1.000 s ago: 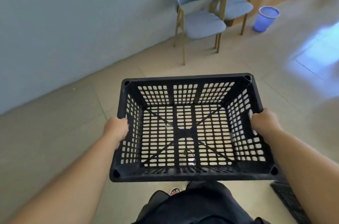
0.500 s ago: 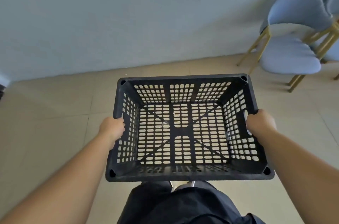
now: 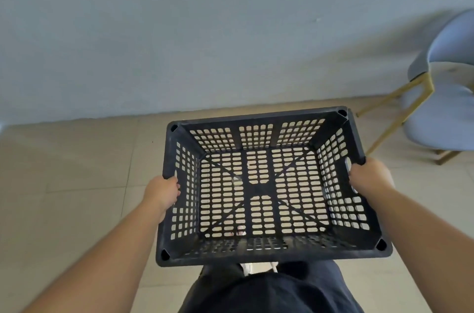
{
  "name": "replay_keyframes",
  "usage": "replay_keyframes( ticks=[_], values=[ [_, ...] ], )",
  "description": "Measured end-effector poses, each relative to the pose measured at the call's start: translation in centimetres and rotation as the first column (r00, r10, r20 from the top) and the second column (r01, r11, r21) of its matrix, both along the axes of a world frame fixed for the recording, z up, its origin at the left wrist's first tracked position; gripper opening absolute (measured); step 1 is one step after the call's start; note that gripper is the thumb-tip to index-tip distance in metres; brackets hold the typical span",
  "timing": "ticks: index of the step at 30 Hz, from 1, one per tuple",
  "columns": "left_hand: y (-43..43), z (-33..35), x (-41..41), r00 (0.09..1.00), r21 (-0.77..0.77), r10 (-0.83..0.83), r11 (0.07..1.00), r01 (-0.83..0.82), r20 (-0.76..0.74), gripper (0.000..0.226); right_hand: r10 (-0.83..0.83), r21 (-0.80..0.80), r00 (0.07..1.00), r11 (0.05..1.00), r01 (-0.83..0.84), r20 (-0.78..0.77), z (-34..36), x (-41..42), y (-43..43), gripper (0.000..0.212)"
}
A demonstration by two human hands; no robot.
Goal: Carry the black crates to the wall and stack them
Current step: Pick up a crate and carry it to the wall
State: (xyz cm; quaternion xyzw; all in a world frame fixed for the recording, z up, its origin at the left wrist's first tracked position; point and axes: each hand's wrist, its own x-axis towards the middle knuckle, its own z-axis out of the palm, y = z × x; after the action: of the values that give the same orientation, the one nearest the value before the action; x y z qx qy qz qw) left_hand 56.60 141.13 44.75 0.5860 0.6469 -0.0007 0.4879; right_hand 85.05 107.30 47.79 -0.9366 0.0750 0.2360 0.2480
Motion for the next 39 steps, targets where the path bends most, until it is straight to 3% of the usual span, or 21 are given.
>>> replay_keyframes(
  ticks=[7,12,21,30,39],
  values=[
    [9.2,-1.1,9.7,0.998,-0.003,-0.044,0.999,0.044,-0.036,0.026,-0.062,-0.006,0.998,0.998,0.062,-0.030,-1.5,8.5,8.2,0.024],
    [14.1,-2.9,16.5,0.998,-0.017,-0.030,0.999,0.029,-0.050,0.033,-0.018,0.015,0.998,1.000,0.019,-0.061,-4.2,16.2,13.7,0.018],
    [22.1,-8.5,24.9,0.990,-0.058,0.063,0.996,-0.070,-0.125,0.035,0.020,-0.015,0.992,1.000,-0.022,-0.121,-9.8,26.4,22.8,0.027],
    [29.9,-21.3,30.6,0.985,-0.124,0.071,0.988,-0.091,-0.157,0.026,-0.040,-0.099,0.984,0.995,0.023,-0.173,-21.6,31.2,30.4,0.023],
    [32.5,-37.2,35.0,0.972,-0.089,0.156,0.981,-0.173,-0.174,0.026,-0.073,-0.112,0.968,0.993,0.047,-0.241,-38.9,35.1,34.2,0.025]
  ],
)
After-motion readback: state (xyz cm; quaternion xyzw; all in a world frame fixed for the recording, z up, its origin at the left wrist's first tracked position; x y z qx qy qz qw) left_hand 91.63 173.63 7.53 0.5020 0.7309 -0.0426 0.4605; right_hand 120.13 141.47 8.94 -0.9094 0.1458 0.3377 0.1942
